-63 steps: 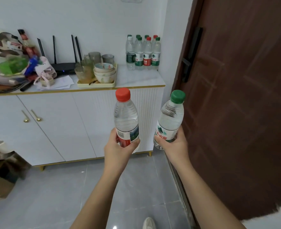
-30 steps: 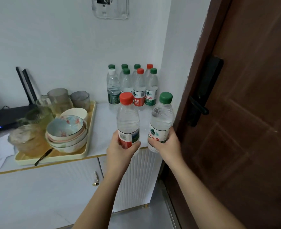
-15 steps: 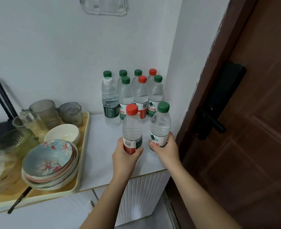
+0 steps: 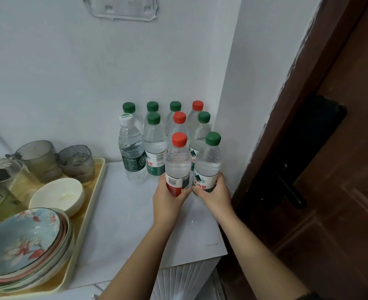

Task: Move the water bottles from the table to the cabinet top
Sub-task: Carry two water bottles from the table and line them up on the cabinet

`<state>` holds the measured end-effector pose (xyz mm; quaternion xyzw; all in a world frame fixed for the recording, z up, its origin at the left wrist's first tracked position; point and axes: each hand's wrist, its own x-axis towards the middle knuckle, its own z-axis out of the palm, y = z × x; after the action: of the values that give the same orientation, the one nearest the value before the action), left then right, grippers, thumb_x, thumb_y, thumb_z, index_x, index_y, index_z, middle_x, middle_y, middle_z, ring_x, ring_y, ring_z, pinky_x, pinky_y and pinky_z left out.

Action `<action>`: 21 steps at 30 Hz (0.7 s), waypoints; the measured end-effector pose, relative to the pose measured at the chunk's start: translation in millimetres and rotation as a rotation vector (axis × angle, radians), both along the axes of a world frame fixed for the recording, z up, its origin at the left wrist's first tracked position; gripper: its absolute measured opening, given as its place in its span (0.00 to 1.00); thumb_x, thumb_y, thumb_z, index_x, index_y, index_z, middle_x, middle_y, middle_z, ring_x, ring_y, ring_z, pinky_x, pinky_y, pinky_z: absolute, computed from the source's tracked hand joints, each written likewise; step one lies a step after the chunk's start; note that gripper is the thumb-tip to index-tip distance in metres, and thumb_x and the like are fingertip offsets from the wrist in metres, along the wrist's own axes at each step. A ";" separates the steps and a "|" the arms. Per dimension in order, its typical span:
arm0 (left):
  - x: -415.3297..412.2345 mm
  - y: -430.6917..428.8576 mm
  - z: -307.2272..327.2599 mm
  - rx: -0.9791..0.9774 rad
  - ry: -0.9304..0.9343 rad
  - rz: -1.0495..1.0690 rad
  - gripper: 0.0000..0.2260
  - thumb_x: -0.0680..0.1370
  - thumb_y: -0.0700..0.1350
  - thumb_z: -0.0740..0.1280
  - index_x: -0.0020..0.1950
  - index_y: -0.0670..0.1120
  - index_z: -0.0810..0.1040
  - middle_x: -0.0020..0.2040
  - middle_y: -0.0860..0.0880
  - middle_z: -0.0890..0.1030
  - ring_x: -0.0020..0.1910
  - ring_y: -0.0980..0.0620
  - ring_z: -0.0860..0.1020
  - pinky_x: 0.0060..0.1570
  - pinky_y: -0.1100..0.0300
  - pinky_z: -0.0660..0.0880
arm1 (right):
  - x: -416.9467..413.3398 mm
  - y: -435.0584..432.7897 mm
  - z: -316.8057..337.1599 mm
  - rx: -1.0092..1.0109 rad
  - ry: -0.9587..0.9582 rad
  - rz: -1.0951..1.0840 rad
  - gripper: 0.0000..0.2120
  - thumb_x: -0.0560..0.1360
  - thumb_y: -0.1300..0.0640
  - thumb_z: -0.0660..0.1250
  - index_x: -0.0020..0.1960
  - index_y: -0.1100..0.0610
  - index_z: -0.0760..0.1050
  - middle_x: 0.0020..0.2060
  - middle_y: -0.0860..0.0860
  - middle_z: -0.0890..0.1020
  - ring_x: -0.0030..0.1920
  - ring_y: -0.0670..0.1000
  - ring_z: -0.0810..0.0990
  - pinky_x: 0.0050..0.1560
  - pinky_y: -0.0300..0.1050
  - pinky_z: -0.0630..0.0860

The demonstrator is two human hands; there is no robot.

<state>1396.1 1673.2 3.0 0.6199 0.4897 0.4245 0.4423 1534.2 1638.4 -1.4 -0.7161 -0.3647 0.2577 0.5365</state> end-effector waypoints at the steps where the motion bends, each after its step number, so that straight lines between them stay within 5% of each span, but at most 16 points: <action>1: 3.2 4.7 -1.6 0.009 0.010 -0.007 0.26 0.68 0.46 0.78 0.62 0.55 0.71 0.52 0.62 0.78 0.49 0.64 0.77 0.43 0.77 0.69 | 3.3 3.5 1.1 -0.001 0.004 0.009 0.27 0.65 0.59 0.79 0.60 0.51 0.71 0.49 0.45 0.82 0.48 0.45 0.81 0.41 0.32 0.74; 5: 9.5 23.8 -11.3 0.011 0.098 -0.064 0.26 0.71 0.40 0.73 0.66 0.47 0.67 0.54 0.57 0.75 0.51 0.59 0.76 0.44 0.77 0.69 | 12.3 13.6 0.0 -0.001 0.009 0.047 0.26 0.66 0.60 0.78 0.60 0.52 0.70 0.46 0.41 0.80 0.45 0.39 0.79 0.38 0.26 0.70; 8: 12.0 36.5 -18.8 0.030 0.152 -0.090 0.23 0.71 0.43 0.72 0.63 0.44 0.70 0.56 0.51 0.77 0.55 0.55 0.78 0.51 0.67 0.74 | 14.9 19.0 -3.2 0.013 0.030 0.071 0.27 0.67 0.61 0.78 0.61 0.53 0.71 0.47 0.43 0.81 0.47 0.42 0.81 0.40 0.29 0.73; 13: 21.6 46.9 -12.2 0.028 0.207 -0.111 0.12 0.72 0.39 0.73 0.54 0.43 0.78 0.47 0.49 0.81 0.43 0.57 0.78 0.36 0.78 0.68 | 18.2 24.0 -6.2 0.078 0.052 0.098 0.25 0.67 0.66 0.77 0.58 0.53 0.70 0.48 0.44 0.80 0.47 0.35 0.78 0.41 0.24 0.72; 18: 25.4 48.8 -14.6 -0.025 0.240 -0.100 0.15 0.71 0.42 0.73 0.56 0.43 0.78 0.49 0.49 0.82 0.45 0.53 0.79 0.34 0.78 0.68 | 18.8 31.3 -7.9 0.118 0.054 0.135 0.26 0.65 0.66 0.76 0.60 0.58 0.72 0.52 0.51 0.81 0.50 0.43 0.82 0.48 0.34 0.75; 21: 26.8 50.9 -17.3 -0.064 0.267 -0.093 0.22 0.68 0.50 0.73 0.59 0.44 0.76 0.51 0.50 0.82 0.49 0.53 0.80 0.40 0.70 0.71 | 20.8 33.2 -6.0 0.131 0.030 0.159 0.24 0.66 0.69 0.75 0.54 0.50 0.72 0.51 0.52 0.81 0.48 0.38 0.81 0.47 0.33 0.76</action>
<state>1422.9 1724.1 -14.3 0.6782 0.5284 0.3016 0.4121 1555.0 1671.6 -7.4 -0.6443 -0.4283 0.2856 0.5655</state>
